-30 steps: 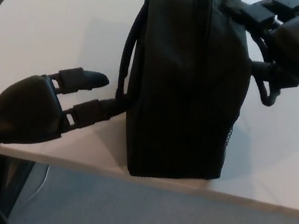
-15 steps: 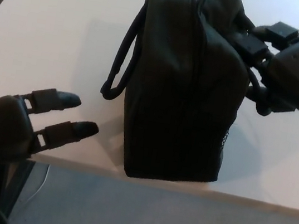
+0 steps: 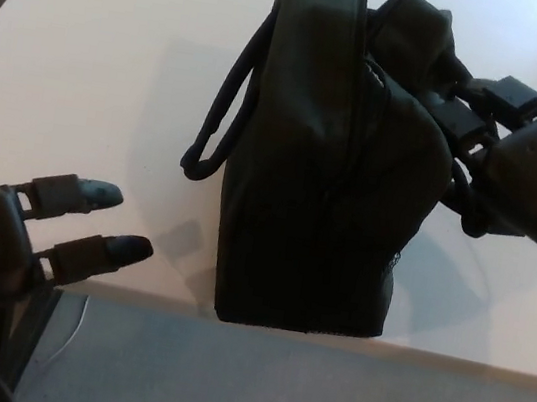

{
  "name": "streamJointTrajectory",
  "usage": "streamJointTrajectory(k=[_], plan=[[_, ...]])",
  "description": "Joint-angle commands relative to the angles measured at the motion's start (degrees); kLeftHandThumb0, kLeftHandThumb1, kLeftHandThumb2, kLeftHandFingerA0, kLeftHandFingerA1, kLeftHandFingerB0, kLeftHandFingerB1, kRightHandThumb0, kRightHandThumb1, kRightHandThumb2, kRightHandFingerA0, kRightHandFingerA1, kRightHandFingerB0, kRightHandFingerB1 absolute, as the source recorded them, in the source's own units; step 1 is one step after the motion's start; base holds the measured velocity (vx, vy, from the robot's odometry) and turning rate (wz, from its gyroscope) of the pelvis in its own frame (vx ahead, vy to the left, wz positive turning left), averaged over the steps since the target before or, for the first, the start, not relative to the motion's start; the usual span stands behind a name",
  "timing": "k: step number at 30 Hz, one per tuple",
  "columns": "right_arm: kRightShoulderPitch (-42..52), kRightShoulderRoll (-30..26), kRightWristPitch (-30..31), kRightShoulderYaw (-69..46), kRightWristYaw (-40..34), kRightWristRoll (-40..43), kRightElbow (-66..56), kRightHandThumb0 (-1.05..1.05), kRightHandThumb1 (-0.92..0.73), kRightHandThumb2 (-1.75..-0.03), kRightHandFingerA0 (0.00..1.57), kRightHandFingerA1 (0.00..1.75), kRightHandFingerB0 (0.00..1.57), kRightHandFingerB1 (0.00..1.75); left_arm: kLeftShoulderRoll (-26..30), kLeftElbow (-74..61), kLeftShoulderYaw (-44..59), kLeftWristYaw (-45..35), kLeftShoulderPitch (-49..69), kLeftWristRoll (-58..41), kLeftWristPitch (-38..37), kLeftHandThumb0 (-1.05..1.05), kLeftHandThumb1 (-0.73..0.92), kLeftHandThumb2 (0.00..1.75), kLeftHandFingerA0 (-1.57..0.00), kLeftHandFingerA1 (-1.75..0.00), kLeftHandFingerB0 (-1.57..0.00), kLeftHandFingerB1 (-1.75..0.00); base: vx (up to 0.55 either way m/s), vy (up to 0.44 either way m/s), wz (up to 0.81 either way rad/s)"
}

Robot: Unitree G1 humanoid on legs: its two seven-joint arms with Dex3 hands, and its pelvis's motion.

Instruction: A lunch bag is kept on the middle of the desk and the robot uses both its hands to grab the opening of the bag from the left and right and moves its hands away from each other to spread the bag open

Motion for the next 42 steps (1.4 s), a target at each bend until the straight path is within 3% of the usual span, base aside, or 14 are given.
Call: streamJointTrajectory(k=[1,4,5,6,7,8,16,18,24,37,38,40,41,42], plan=[[2.3,-0.7,2.2,0.6,-5.9,-3.3,-0.7,-0.42,-0.67,-0.61,0.41,0.35,0.28,0.3,1.8,-3.7,1.1,-0.3,1.8,1.1,2.3,0.07,0.6,0.59,-0.25,-0.31,-0.08,-0.29,0.0,0.0,0.0],[2.0,-0.5,2.6,0.8,-7.9,-4.1,-0.4,-0.42,-0.67,-0.61,0.41,0.35,0.3,0.31,2.8,-8.5,2.2,-1.6,2.8,0.6,1.5,0.04,0.58,0.65,-0.18,-0.32,-0.09,-0.16,0.0,0.0,0.0],[1.7,-0.4,2.0,0.8,-9.1,-4.1,0.2,-0.42,-0.68,-0.6,0.42,0.35,0.31,0.31,3.1,-10.5,2.8,-0.5,3.0,0.5,0.9,0.01,0.41,0.89,-0.12,-0.48,0.0,-0.45,0.0,0.0,0.0],[1.4,-0.3,1.2,0.8,-10.0,-3.9,0.7,-0.42,-0.68,-0.6,0.42,0.35,0.31,0.31,3.3,-12.1,3.2,1.3,3.2,0.5,0.4,0.01,0.41,0.89,-0.12,-0.48,0.0,-0.45,0.0,0.0,0.0],[1.2,-0.3,1.0,1.0,-10.8,-4.1,0.9,-0.41,-0.69,-0.6,0.41,0.35,0.31,0.31,3.3,-13.4,3.6,4.3,2.7,1.2,0.1,0.02,0.6,0.59,-0.25,-0.31,-0.08,-0.3,0.0,0.0,0.0],[0.9,-0.2,0.9,1.2,-11.3,-4.3,1.3,-0.41,-0.68,-0.6,0.41,0.35,0.31,0.31,3.8,-14.5,4.2,4.4,2.7,1.3,0.2,0.02,0.58,0.66,-0.2,-0.34,-0.09,-0.16,0.0,0.0,0.0],[0.3,-0.8,-0.4,1.1,-11.7,-3.9,1.5,-0.39,-0.66,-0.59,0.43,0.35,0.33,0.32,5.3,-20.3,9.8,7.1,0.7,0.8,-0.6,0.04,0.56,0.64,-0.2,-0.33,-0.1,-0.19,0.0,0.0,0.0],[0.1,-0.8,0.2,1.3,-12.2,-4.6,1.7,-0.4,-0.65,-0.6,0.44,0.36,0.33,0.32,5.8,-22.3,11.1,7.9,-1.1,0.8,-2.3,-0.04,0.58,0.57,-0.21,-0.3,-0.1,-0.3,0.0,0.0,0.0],[-0.5,0.0,0.4,1.6,-12.7,-4.7,2.6,-0.4,-0.63,-0.59,0.45,0.36,0.35,0.32,6.3,-28.7,14.7,4.4,-3.9,-1.7,-7.0,-0.24,0.53,0.6,-0.11,-0.3,-0.07,-0.23,0.0,0.0,0.0],[-1.6,1.0,1.9,3.3,-13.1,-6.0,3.8,-0.42,-0.67,-0.61,0.45,0.36,0.33,0.32,2.0,-34.1,18.3,-1.2,-6.5,-2.8,-10.8,-0.15,0.56,0.58,-0.18,-0.29,-0.09,-0.29,0.0,0.0,0.0],[-1.8,1.3,2.3,3.3,-12.8,-6.2,3.3,-0.42,-0.66,-0.6,0.45,0.35,0.33,0.32,1.0,-33.9,17.9,-1.0,-7.4,-1.7,-10.5,-0.11,0.37,0.85,-0.12,-0.49,-0.02,-0.46,0.0,0.0,0.0],[-1.9,1.4,2.4,3.5,-12.6,-6.2,3.1,-0.42,-0.66,-0.6,0.44,0.35,0.33,0.32,0.0,-33.4,17.6,-0.5,-8.0,-0.8,-10.1,-0.15,0.37,0.85,-0.14,-0.5,-0.04,-0.47,0.0,0.0,0.0],[-2.1,1.7,2.4,3.5,-12.6,-6.2,3.0,-0.41,-0.64,-0.59,0.45,0.35,0.33,0.32,-0.3,-33.1,17.5,-0.8,-8.4,-0.5,-10.1,-0.25,0.55,0.57,-0.24,-0.31,-0.15,-0.32,0.0,0.0,0.0],[-2.2,1.9,2.4,3.7,-12.9,-6.3,3.0,-0.41,-0.64,-0.6,0.46,0.36,0.34,0.32,-0.6,-32.7,17.3,-0.8,-8.8,-0.2,-10.1,-0.29,0.55,0.57,-0.23,-0.31,-0.16,-0.32,0.0,0.0,0.0]])
